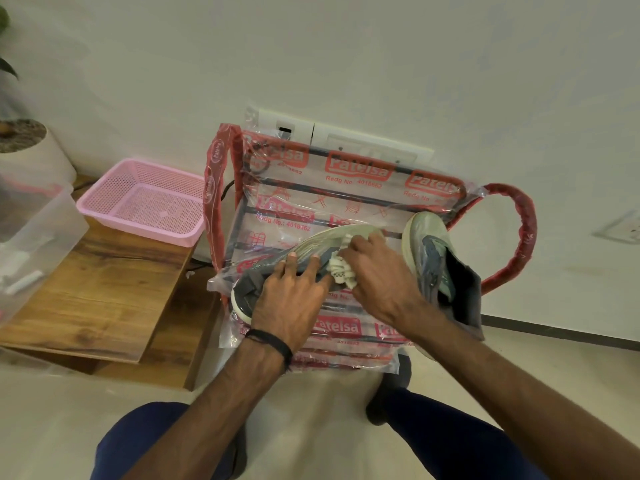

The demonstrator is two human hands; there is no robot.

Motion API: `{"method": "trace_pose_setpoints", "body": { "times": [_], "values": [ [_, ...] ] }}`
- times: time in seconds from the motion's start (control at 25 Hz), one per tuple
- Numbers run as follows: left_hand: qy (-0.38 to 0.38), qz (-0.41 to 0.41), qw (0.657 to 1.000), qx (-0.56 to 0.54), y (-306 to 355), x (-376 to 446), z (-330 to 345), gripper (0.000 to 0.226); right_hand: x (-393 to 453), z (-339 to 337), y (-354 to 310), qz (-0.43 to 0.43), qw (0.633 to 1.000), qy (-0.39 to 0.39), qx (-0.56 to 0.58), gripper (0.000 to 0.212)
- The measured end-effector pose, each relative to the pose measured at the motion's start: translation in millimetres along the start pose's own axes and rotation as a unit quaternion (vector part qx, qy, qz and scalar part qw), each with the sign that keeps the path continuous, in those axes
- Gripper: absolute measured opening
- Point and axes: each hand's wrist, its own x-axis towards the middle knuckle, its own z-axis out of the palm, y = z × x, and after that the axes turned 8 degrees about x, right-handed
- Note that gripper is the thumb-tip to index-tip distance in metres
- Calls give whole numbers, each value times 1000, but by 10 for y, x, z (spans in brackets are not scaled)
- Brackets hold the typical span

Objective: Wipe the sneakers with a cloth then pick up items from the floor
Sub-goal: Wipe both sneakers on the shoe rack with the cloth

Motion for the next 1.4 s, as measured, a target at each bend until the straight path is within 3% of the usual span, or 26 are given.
{"method": "trace_pose_setpoints", "body": {
  "times": [0.08, 0.16, 0.24, 0.44, 0.6, 0.8, 0.88, 0.96, 1.04, 1.24, 1.4],
  "values": [
    [-2, 5, 1000, -6, 8, 16, -10, 68, -7, -69, 175, 25, 1000, 15, 4, 41],
    [-6, 4, 1000, -9, 21, 50, -32, 66, 38, -79, 334, 118, 991, 64, -8, 43],
    [-5, -1, 1000, -10, 29, 52, -42, 65, 18, -20, 194, 173, 981, 77, 54, 44],
    [-4, -3, 1000, -2, -1, 25, -37, 66, -362, 162, -274, 159, 970, 92, 159, 56],
    [-6, -11, 1000, -10, 1, 84, -70, 65, -8, 165, 30, 172, 976, 118, 61, 51],
    [-5, -8, 1000, -12, -13, 106, -29, 64, 403, 78, 387, 239, 962, 118, 56, 44],
    [-2, -14, 1000, -11, -8, 98, -16, 65, 350, 67, 341, 202, 969, 122, 67, 40],
    [-7, -14, 1000, -8, -5, 91, -14, 64, 146, 112, 197, 72, 993, 88, 25, 42],
    [-9, -8, 1000, -10, -2, 100, -20, 64, 58, 176, 228, 9, 998, 54, -16, 49],
    [-7, -2, 1000, -13, -29, 77, -32, 64, 512, 52, 572, 160, 983, 86, -27, 40],
    [-7, -6, 1000, -7, -46, 58, 4, 69, 288, 57, 330, 73, 993, 88, 4, 44]
  ]
}}
